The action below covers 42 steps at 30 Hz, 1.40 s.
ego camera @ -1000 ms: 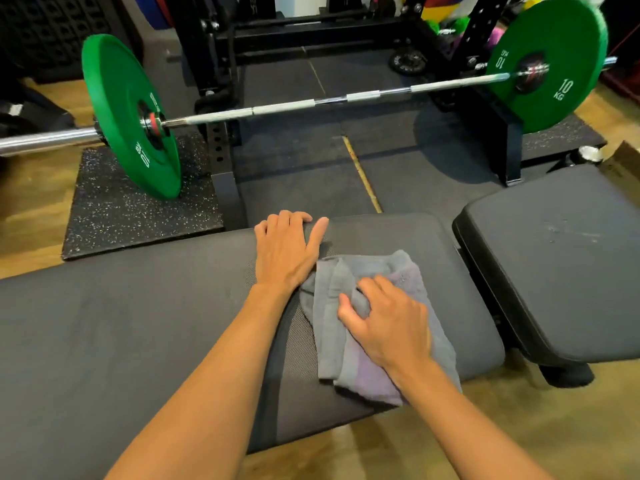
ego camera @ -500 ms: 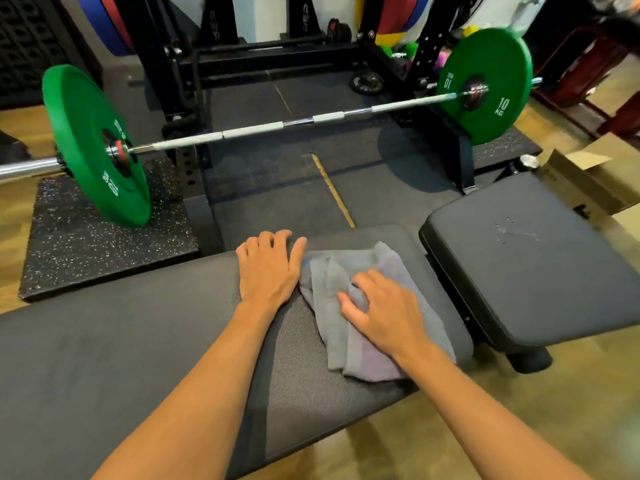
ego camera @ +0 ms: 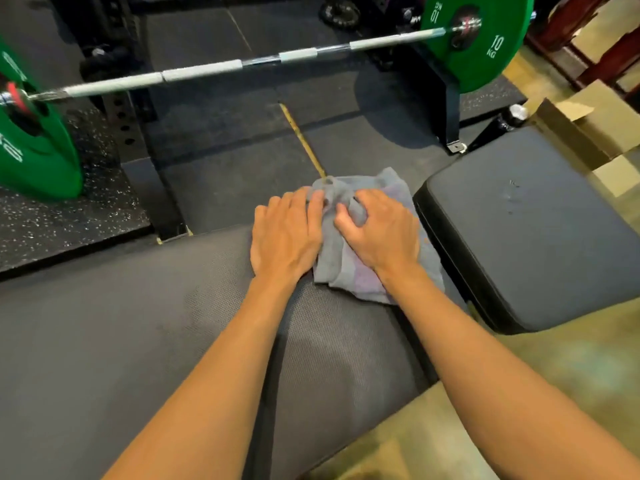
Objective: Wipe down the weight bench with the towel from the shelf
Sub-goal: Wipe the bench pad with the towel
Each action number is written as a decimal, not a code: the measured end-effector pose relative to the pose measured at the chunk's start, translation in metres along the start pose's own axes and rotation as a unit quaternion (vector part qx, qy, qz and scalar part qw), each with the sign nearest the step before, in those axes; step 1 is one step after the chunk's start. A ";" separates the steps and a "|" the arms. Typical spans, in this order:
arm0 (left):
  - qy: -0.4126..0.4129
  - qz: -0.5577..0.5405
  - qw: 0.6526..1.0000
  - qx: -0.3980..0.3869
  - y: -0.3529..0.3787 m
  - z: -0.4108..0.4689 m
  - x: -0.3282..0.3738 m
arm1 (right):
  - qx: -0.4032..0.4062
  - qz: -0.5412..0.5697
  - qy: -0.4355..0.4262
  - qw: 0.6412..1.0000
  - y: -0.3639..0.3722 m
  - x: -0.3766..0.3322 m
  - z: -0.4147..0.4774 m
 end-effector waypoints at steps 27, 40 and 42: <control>-0.116 0.143 0.981 0.059 0.006 -0.007 0.030 | -0.090 0.077 -0.079 0.990 -0.010 0.048 0.014; -0.103 -0.103 0.988 0.049 0.026 0.014 0.077 | 0.009 0.155 -0.017 0.988 -0.137 0.108 0.060; -0.093 -0.198 0.975 0.043 0.042 0.022 0.113 | 0.021 0.131 -0.054 0.990 -0.171 0.125 0.062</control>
Point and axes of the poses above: each hand's wrist, its own z-axis towards the middle knuckle, its own y-axis out of the palm, x = y × z, the point moved 7 cm from there along z, towards the middle knuckle, and after that the axes turned 6 degrees about -z, right-handed, at the moved point
